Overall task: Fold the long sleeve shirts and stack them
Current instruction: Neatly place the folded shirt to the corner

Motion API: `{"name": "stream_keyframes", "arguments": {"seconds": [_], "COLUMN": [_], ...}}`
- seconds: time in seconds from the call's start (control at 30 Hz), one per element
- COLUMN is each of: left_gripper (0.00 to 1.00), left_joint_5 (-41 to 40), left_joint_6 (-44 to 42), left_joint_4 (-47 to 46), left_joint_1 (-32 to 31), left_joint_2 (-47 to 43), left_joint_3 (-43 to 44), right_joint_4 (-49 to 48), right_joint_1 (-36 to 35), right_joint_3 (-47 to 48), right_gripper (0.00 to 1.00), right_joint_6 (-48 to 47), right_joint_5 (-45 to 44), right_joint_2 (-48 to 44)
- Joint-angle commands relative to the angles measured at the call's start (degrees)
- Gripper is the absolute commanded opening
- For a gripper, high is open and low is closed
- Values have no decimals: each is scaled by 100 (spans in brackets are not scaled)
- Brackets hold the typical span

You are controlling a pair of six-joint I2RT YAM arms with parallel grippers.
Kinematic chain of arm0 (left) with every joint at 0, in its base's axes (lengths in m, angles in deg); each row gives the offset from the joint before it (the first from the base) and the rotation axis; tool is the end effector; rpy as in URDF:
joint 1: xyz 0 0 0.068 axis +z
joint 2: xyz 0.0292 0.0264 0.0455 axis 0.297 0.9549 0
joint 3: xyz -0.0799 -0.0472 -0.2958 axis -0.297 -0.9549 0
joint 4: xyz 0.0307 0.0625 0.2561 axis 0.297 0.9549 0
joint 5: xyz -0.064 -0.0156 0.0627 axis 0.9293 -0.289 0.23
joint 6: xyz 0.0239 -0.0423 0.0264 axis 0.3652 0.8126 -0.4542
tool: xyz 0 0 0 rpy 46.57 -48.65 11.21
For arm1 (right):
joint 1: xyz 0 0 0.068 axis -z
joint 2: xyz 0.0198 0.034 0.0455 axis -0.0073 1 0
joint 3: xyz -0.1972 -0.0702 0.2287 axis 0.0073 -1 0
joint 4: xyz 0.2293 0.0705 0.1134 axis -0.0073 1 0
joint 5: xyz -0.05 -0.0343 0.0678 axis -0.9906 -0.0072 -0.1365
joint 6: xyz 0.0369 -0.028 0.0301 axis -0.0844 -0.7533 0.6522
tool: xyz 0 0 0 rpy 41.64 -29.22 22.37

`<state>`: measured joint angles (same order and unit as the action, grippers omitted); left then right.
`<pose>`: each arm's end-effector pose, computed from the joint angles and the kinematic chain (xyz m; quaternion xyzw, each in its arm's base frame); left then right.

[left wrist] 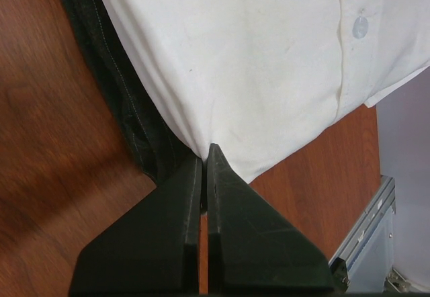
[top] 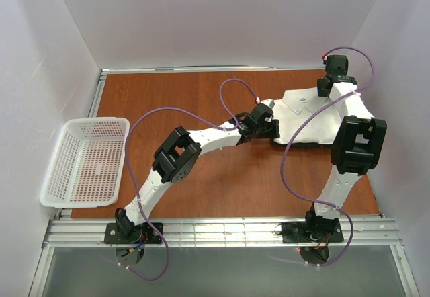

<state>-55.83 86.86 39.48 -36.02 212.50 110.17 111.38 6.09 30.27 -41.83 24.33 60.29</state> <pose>0.3353 -0.4568 0.1950 0.0938 0.8948 -0.3595 0.2478 0.4512 -0.0604 0.3072 0.0330 0.9013 -0.2521 0.3506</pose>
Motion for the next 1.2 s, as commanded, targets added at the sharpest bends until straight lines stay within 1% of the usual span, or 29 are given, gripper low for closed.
{"name": "stream_keyframes", "arguments": {"seconds": [0.0,0.13,0.37,0.47,0.5,0.53,0.7,0.9,1.17], "left_gripper": [0,0,0,0,0,0,0,0,0], "left_joint_5": [-301,-406,-459,-565,-782,-793,-653,-644,-644], "left_joint_6": [-28,-10,-37,-124,-142,-160,-116,-28,60], "left_joint_4": [92,75,92,92,101,101,110,154,163], "left_joint_1": [-119,-155,-181,-181,-181,-181,-181,-181,-181], "left_joint_2": [-264,-431,-510,-642,-694,-712,-721,-817,-853], "left_joint_3": [-160,-370,-450,-485,-485,-485,-477,-591,-749], "right_joint_4": [-569,-569,-596,-596,-587,-587,-596,-561,-543], "right_joint_1": [136,145,171,180,189,189,189,189,189], "right_joint_3": [188,118,-75,-102,-119,-111,-128,-181,-50], "right_gripper": [1,1,1,1,1,1,1,1,1], "right_joint_6": [96,139,157,183,184,184,192,271,324], "right_joint_5": [-21,-12,-108,-161,-187,-196,-310,-241,-161], "right_joint_2": [85,94,33,-11,-20,-29,-73,-38,296]}}
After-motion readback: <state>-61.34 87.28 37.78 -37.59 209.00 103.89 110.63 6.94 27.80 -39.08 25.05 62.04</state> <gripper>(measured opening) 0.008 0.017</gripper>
